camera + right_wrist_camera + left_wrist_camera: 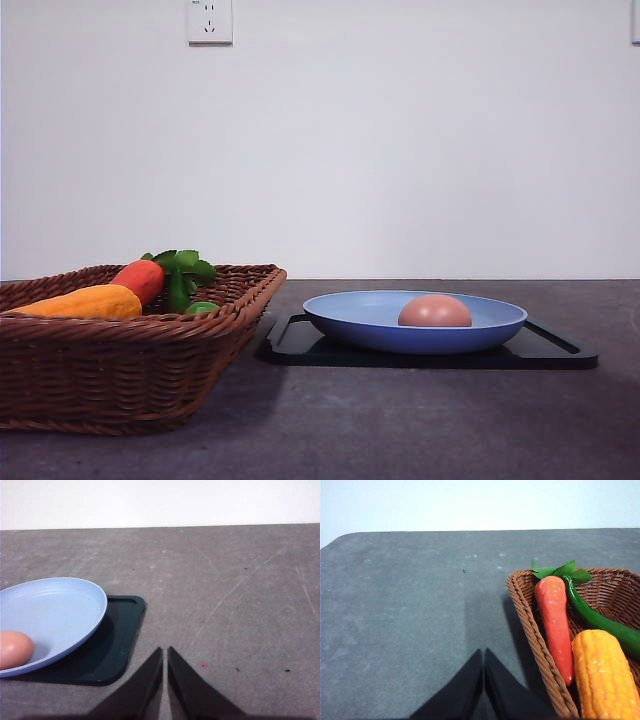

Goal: Transfer egg from basket to plate and serve

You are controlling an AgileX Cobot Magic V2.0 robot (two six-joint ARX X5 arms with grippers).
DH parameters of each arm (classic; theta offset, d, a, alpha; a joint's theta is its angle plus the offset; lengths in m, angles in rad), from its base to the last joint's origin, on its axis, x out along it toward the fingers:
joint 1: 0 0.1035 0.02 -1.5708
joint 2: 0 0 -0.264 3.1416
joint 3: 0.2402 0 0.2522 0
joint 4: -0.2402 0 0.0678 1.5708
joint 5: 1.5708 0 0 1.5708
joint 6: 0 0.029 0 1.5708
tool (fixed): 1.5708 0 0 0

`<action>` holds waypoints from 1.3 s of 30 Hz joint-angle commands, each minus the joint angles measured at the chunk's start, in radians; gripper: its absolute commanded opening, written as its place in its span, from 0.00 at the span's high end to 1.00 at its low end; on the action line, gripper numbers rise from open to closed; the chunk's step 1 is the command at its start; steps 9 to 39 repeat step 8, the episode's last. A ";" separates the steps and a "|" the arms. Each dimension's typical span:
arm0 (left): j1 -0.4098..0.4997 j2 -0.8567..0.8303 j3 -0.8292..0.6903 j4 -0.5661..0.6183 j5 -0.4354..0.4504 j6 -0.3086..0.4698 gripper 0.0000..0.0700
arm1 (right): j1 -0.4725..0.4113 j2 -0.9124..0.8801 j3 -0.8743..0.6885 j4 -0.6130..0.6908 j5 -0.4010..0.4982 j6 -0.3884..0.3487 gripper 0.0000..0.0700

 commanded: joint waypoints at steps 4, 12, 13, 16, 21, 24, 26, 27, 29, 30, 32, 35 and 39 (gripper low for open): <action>0.001 -0.002 -0.022 -0.009 0.000 -0.009 1.00 | 0.000 -0.001 -0.006 0.004 0.000 0.011 1.00; 0.001 -0.002 -0.022 -0.009 0.000 -0.009 1.00 | 0.000 -0.001 -0.006 0.005 0.000 0.011 1.00; 0.001 -0.002 -0.022 -0.009 0.000 -0.009 1.00 | 0.000 -0.001 -0.006 0.005 0.000 0.011 1.00; 0.001 -0.002 -0.022 -0.009 0.000 -0.009 1.00 | 0.000 -0.001 -0.006 0.005 0.000 0.011 1.00; 0.001 -0.002 -0.022 -0.009 0.000 -0.009 1.00 | 0.000 -0.001 -0.006 0.005 0.000 0.011 1.00; 0.001 -0.002 -0.022 -0.009 0.000 -0.009 1.00 | 0.000 -0.001 -0.006 0.005 0.000 0.011 1.00; 0.001 -0.002 -0.022 -0.009 0.000 -0.009 1.00 | 0.000 -0.001 -0.006 0.005 0.000 0.011 1.00; 0.001 -0.002 -0.022 -0.009 0.000 -0.009 1.00 | 0.000 -0.001 -0.006 0.005 0.000 0.011 1.00; 0.001 -0.002 -0.022 -0.009 0.000 -0.009 1.00 | 0.000 -0.001 -0.006 0.005 0.000 0.011 1.00; 0.001 -0.002 -0.022 -0.009 0.000 -0.009 1.00 | 0.000 -0.001 -0.006 0.005 0.000 0.011 1.00; 0.001 -0.002 -0.022 -0.009 0.000 -0.009 1.00 | 0.000 -0.001 -0.006 0.005 0.000 0.011 1.00; 0.001 -0.002 -0.022 -0.009 0.000 -0.009 1.00 | 0.000 -0.001 -0.006 0.005 0.000 0.011 1.00; 0.001 -0.002 -0.022 -0.009 0.000 -0.009 1.00 | 0.000 -0.001 -0.006 0.005 0.000 0.011 1.00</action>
